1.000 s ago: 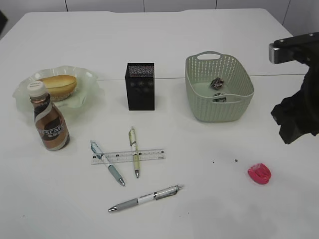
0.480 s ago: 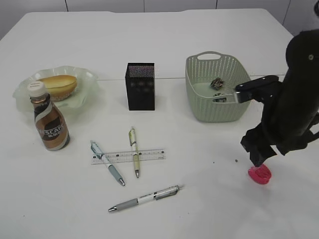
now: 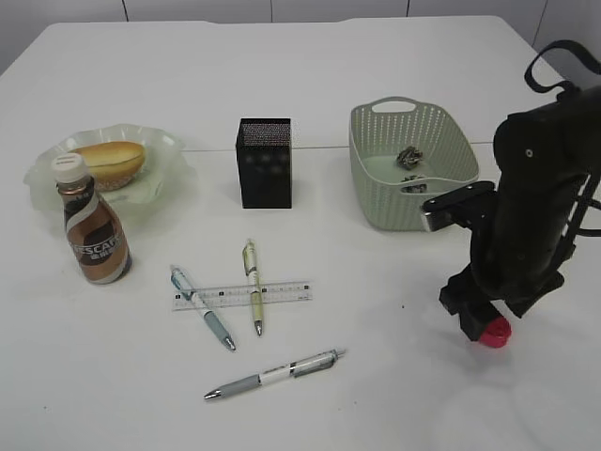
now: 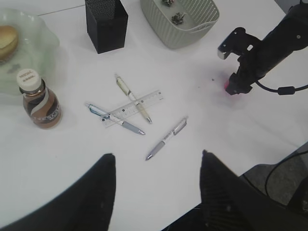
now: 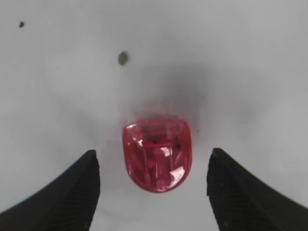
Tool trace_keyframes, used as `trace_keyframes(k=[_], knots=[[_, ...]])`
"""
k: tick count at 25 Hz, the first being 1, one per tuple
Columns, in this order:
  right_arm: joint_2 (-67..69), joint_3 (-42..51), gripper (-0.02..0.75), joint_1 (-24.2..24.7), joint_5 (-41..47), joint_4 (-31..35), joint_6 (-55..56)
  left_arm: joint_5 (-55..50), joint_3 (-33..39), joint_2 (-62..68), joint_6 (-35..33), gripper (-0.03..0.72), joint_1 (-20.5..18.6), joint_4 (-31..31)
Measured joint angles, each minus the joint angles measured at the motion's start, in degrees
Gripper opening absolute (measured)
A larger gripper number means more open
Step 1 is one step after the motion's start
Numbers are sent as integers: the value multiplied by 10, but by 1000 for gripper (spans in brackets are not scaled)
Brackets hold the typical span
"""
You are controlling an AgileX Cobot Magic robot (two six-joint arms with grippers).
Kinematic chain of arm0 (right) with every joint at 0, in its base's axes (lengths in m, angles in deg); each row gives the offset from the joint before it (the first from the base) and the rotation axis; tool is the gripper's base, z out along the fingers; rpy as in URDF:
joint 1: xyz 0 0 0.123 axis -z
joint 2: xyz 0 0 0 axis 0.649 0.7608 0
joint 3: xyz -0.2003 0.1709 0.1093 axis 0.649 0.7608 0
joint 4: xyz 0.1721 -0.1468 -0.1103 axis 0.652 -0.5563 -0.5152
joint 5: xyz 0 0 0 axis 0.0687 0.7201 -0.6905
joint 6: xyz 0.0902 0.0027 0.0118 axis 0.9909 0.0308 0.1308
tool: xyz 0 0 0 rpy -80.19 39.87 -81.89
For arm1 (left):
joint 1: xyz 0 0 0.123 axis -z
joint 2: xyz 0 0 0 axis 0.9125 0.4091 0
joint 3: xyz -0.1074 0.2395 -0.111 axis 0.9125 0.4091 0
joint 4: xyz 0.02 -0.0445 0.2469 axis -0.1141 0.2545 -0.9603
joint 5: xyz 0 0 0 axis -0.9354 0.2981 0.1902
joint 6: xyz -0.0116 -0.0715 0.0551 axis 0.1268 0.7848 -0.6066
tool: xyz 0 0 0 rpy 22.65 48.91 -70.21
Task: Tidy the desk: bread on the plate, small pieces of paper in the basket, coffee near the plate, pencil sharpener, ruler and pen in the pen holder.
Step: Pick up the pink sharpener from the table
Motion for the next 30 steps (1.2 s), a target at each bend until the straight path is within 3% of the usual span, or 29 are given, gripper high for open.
trace_keyframes(k=[23,30], knots=[[13,-1,511,0,-27,-6,-2,0,0,0,0,405,0,-18],[17,-1,465,0,-29,-6,-2,0,0,0,0,405,0,-18]])
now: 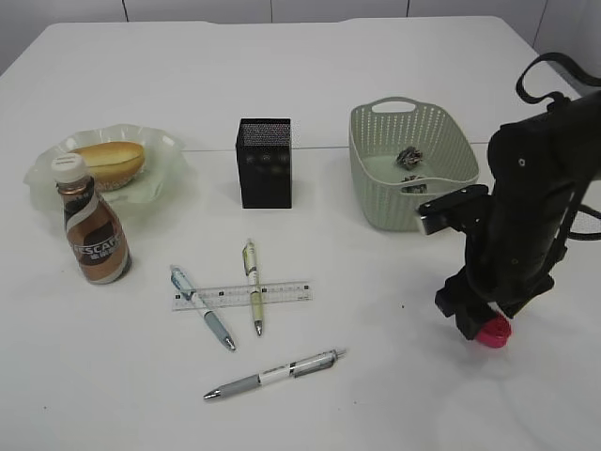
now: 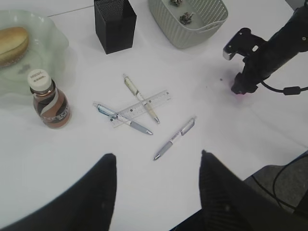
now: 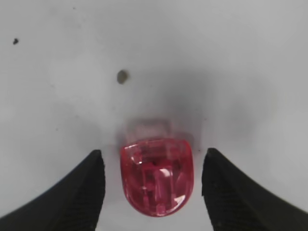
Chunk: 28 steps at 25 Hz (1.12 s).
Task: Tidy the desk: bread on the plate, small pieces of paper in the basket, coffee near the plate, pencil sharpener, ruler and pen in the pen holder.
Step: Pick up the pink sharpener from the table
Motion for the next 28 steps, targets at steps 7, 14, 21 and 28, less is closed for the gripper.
trace_keyframes(k=[7,14,21,28], knots=[[13,0,457,0,-1,0,0,0,0,0,0,405,0,0],[16,0,447,0,-1,0,0,0,0,0,0,405,0,0],[22,-5,426,0,0,3,0,0,0,0,0,405,0,0],[24,-9,307,0,0,22,0,0,0,0,0,405,0,0]])
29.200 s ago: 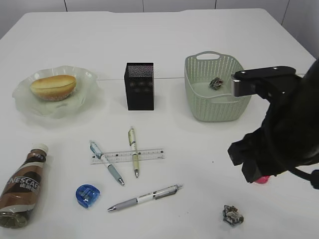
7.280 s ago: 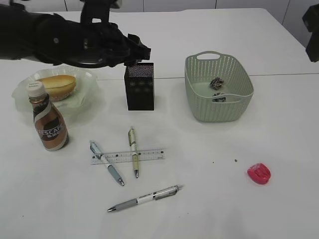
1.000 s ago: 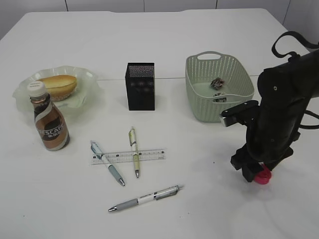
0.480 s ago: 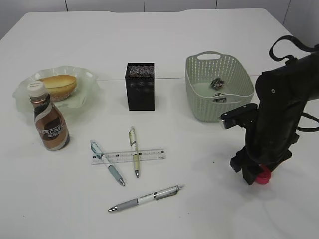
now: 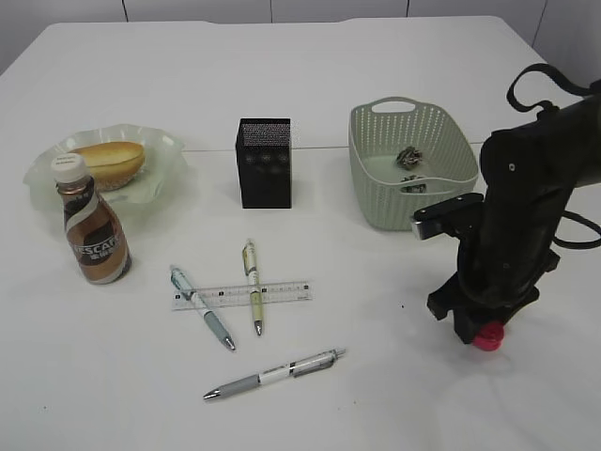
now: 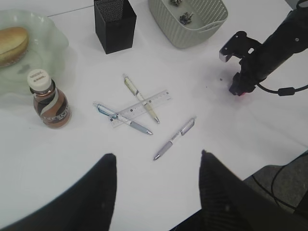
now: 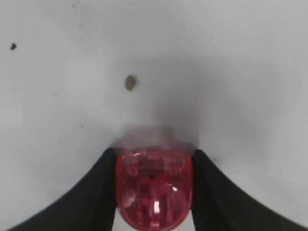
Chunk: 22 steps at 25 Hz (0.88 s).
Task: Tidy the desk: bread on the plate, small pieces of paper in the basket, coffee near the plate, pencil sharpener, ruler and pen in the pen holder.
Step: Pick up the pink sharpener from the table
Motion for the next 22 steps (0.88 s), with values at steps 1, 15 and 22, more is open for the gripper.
trace_keyframes(k=[1,15,22], knots=[[0,-1,301,0,0,4,0,0,0,0,0,405,0,0],[3,-53,298,0,100,91,2,0,0,0,10,403,0,0],[-31,-32,297,0,63,129,0,0,0,0,10,396,0,0]])
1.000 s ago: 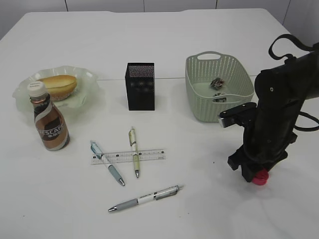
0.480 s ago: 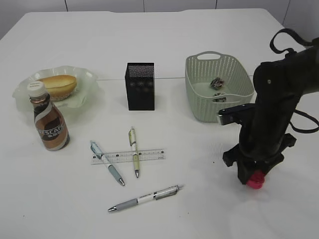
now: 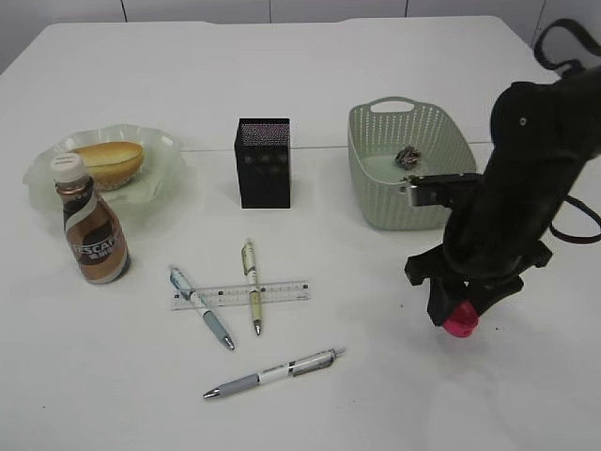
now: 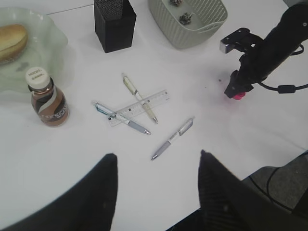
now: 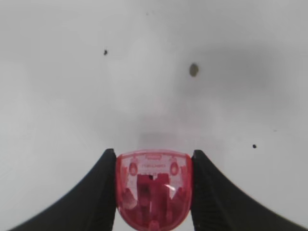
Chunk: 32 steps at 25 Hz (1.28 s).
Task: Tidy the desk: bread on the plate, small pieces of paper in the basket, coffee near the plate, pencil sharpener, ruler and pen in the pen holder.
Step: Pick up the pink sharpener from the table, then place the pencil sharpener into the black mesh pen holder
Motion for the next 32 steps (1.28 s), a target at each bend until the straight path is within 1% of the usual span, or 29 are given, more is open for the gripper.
trace_keyframes(k=[5,8,12,17,21,26,29,32], knots=[[-103,107,297,0,-143,43,-48,0,0,0,0,391,0,0],[-151,156,296,0,-215,49,-58,0,0,0,0,388,0,0],[-164,168,296,0,-298,52,-72,0,0,0,0,386,0,0],[-164,167,296,-1,-434,53,-88,0,0,0,0,386,0,0],[-156,134,296,-16,-491,39,-113,0,0,3,0,386,0,0],[-103,54,295,-57,-514,36,-120,0,0,22,0,386,0,-2],[-60,-16,295,-76,-515,34,-120,0,0,32,0,384,0,-4],[-14,-95,295,-86,-515,33,-120,0,0,37,0,382,0,-20]])
